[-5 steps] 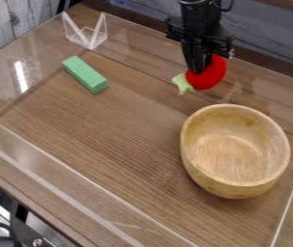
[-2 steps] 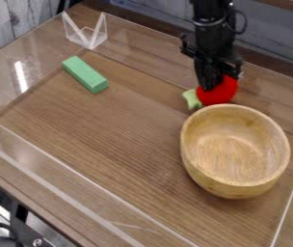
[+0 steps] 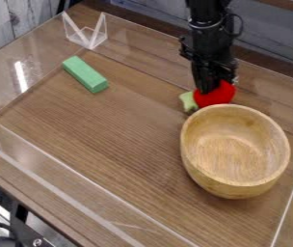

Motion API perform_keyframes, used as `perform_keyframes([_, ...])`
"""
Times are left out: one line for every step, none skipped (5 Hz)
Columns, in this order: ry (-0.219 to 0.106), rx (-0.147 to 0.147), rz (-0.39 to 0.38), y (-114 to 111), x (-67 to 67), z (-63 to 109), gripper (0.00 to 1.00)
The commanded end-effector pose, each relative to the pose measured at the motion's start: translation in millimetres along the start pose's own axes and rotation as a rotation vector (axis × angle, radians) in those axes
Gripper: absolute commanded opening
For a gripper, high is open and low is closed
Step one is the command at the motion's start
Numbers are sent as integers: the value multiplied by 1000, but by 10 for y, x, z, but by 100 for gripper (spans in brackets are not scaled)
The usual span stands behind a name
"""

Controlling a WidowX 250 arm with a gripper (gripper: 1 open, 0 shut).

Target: Move the red object to the right side of the table

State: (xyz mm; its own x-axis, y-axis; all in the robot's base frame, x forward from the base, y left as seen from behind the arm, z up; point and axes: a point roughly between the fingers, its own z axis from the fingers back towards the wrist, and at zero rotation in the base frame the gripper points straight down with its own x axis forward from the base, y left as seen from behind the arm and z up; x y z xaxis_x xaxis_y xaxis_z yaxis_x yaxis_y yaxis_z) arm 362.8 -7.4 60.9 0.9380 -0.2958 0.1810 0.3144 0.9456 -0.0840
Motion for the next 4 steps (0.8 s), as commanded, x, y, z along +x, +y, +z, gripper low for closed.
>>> perform_keyframes([-55,19,-36,170,124,262,0])
perform_keyframes([-51,14,-80,217,105,302,0])
perform_keyframes([-52,26,-50,251,100,324,0])
perform_keyframes([-52,36,-25,265,99,331,0])
